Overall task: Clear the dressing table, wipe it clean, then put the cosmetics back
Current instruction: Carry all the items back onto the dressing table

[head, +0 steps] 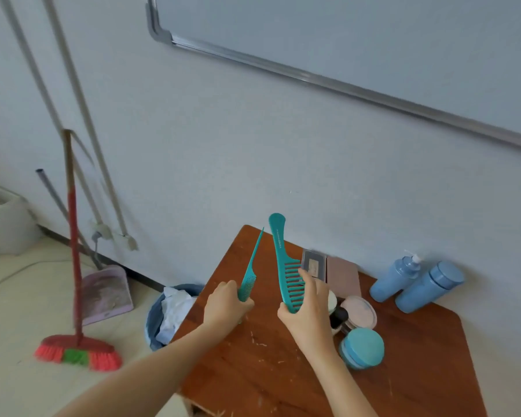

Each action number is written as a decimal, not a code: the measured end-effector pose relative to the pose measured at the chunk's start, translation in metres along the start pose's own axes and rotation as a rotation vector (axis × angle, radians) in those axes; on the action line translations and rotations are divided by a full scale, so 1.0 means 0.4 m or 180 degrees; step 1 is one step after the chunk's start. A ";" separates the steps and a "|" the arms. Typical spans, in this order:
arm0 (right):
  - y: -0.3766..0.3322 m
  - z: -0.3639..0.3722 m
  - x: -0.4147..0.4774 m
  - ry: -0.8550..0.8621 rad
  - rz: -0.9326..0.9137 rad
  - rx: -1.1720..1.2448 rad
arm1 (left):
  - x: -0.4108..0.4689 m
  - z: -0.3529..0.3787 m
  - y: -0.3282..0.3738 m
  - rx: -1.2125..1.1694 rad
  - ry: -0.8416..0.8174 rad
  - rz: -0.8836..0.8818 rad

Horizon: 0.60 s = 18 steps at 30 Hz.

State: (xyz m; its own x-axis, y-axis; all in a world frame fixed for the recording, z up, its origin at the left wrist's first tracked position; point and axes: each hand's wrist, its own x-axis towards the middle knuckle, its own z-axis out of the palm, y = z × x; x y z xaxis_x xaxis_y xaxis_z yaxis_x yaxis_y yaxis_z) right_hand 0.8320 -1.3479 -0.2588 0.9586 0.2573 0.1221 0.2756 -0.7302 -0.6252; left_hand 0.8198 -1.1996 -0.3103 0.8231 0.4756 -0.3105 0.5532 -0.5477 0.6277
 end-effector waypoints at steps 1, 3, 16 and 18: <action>-0.006 0.019 0.001 -0.0099 0.0033 0.0018 | -0.002 -0.017 -0.016 -0.0029 0.0036 -0.0001; -0.015 0.052 0.000 -0.0236 0.0069 -0.0034 | 0.000 -0.050 -0.040 0.0051 0.0052 0.0066; -0.130 0.223 -0.110 0.0306 0.1258 -0.0242 | 0.119 -0.168 -0.178 0.0157 -0.0827 0.1273; -0.173 0.266 -0.160 0.0426 0.1547 -0.0287 | 0.117 -0.196 -0.222 0.0298 -0.1037 0.1469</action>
State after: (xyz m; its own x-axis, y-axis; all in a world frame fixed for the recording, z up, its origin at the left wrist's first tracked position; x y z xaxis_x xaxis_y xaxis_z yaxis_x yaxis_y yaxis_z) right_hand 0.7440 -1.2462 -0.3055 0.9767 -0.2047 -0.0650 -0.2050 -0.7984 -0.5661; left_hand 0.7992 -1.0749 -0.3246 0.9710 -0.0559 -0.2326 0.1240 -0.7140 0.6891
